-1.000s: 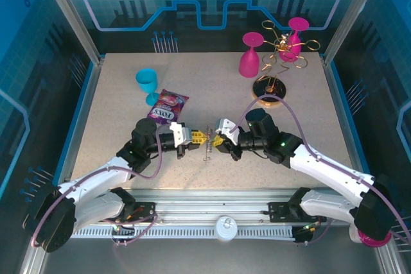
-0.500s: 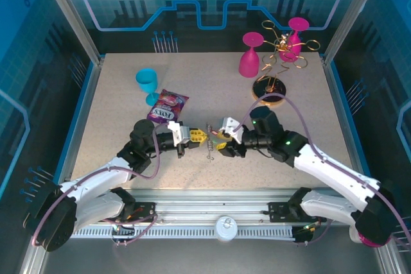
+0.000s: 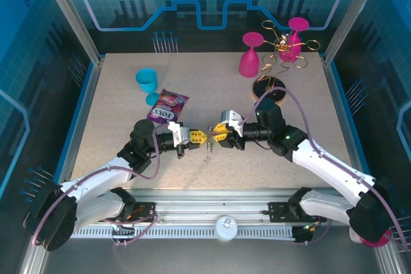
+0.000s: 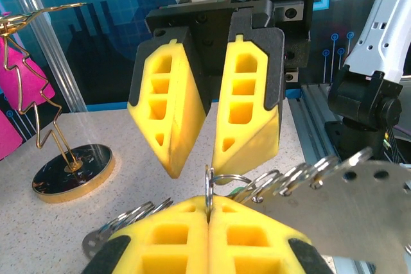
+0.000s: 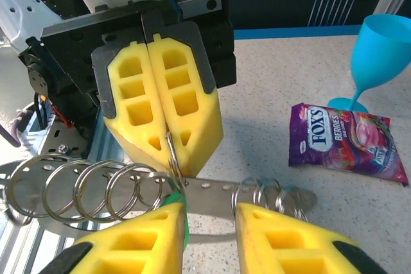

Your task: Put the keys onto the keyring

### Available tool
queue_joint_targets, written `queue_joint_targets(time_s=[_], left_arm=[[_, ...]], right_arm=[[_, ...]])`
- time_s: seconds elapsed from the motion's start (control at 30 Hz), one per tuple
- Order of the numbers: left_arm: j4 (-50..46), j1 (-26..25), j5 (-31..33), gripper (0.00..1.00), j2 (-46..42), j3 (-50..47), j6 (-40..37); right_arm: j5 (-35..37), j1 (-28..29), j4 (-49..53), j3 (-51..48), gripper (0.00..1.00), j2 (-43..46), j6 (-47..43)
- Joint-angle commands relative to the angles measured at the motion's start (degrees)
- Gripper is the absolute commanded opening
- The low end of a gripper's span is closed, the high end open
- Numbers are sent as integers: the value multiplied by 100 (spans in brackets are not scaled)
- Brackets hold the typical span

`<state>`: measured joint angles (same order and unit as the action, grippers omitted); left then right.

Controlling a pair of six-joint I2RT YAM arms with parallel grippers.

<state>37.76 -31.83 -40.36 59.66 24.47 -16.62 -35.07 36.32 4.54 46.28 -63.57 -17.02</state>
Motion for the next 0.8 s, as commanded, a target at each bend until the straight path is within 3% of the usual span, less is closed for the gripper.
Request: queue_joint_targets(time_s=[0.0,0.57,0.63,0.77], left_arm=[[131,20,-200,0,22,-2,-123],[369,22,-351,0,98,24,57],[435,27,-343,0,112,16,102],[-108,23,82,2,53,138,24]], right_arm=[[-272,129,-382,167,27,-54,-74],[-103,367,-553,177,9,-466,-151],[-55,361,-441,251,0,-519,-227],[166,400,356,628,0,-540,-637]])
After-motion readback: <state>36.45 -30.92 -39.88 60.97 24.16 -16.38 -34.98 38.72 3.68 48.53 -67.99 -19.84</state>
